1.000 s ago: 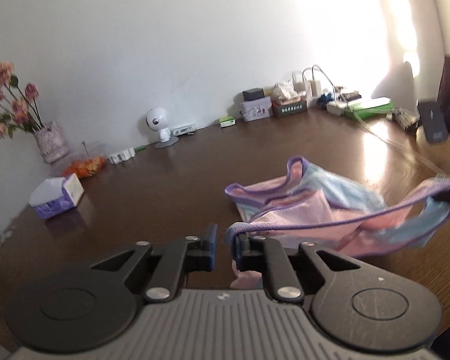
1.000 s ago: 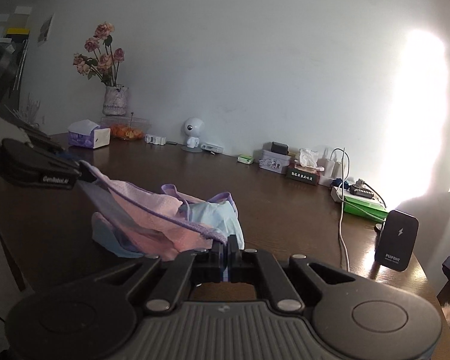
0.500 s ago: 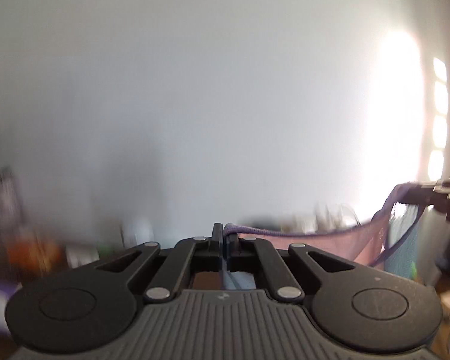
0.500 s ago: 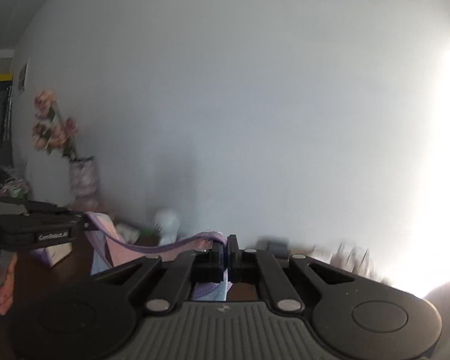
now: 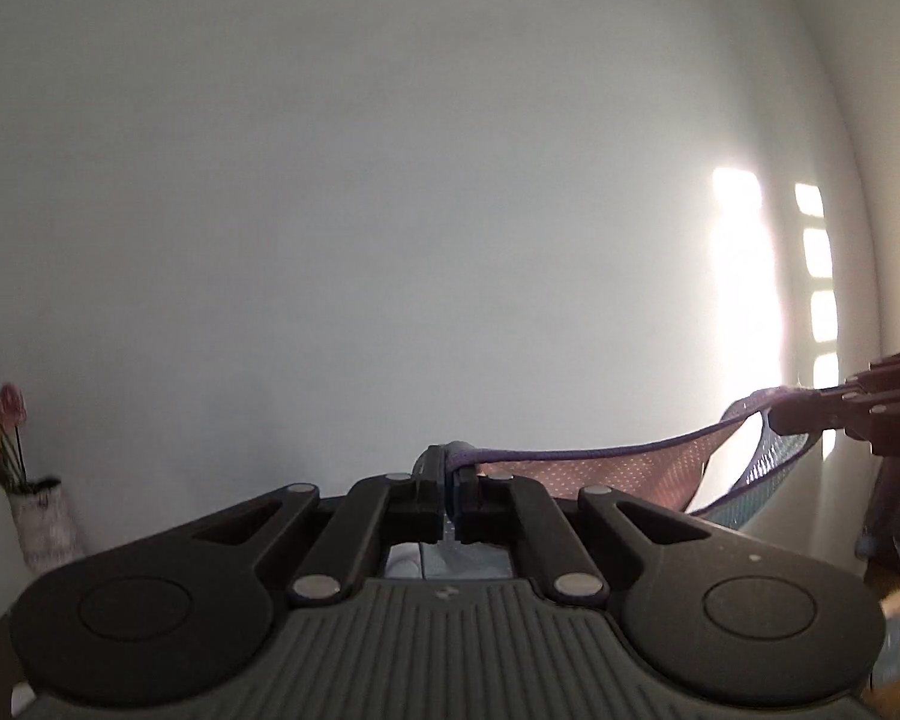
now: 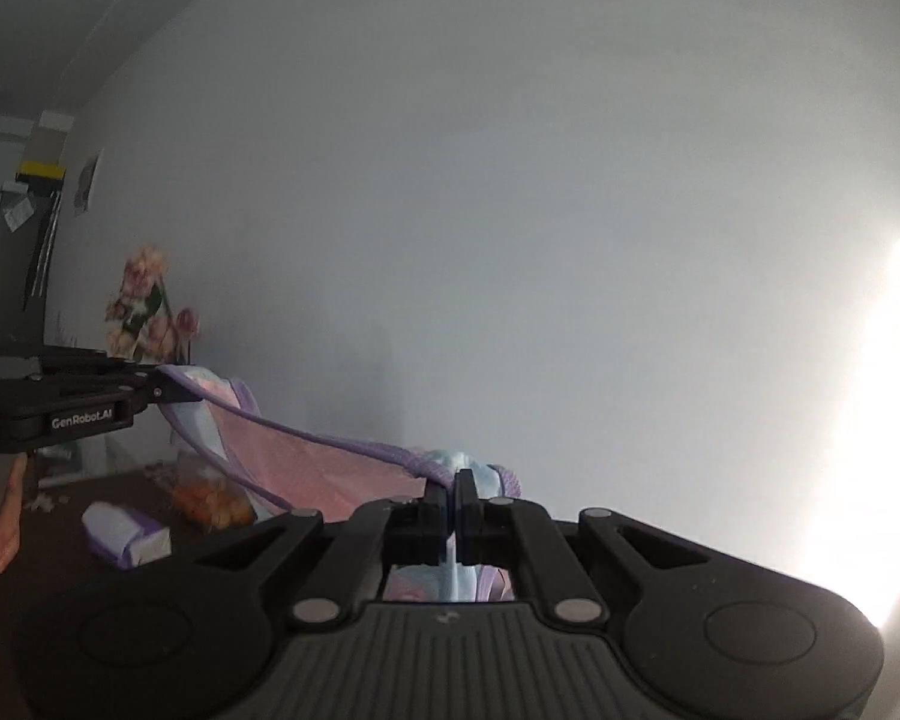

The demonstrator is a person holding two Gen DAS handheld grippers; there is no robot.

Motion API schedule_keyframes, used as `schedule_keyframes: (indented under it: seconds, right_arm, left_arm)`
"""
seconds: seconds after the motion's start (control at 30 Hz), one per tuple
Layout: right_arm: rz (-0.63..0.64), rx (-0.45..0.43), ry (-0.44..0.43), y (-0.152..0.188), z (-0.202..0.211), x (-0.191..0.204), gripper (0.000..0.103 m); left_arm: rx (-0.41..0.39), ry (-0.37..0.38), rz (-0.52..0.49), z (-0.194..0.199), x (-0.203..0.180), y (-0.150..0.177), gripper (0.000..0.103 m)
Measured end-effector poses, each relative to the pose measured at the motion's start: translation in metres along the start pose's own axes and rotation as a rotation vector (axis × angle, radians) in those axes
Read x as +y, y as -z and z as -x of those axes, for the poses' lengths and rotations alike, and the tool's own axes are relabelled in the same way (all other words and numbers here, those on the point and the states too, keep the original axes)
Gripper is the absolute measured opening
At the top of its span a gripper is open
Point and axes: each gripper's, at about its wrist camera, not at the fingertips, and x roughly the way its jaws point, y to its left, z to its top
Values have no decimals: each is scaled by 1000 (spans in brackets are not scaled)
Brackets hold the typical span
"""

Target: Fold clothes

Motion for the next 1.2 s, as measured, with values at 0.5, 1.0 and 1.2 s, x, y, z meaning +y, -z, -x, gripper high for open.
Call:
schedule_keyframes:
  seconds: [0.5,1.0,1.2]
  right_arm:
    - [-227,483,-307,275,114,72,44]
    - [-286,370,-188,245,56,55,57]
    - [-192,468,-192,259,44,61,57]
  left_arm:
    - [490,166,356,89,-4,231,59]
    - [418,59,216,32,-6,197,92]
    - [515,33,216,-14,-9,220,76]
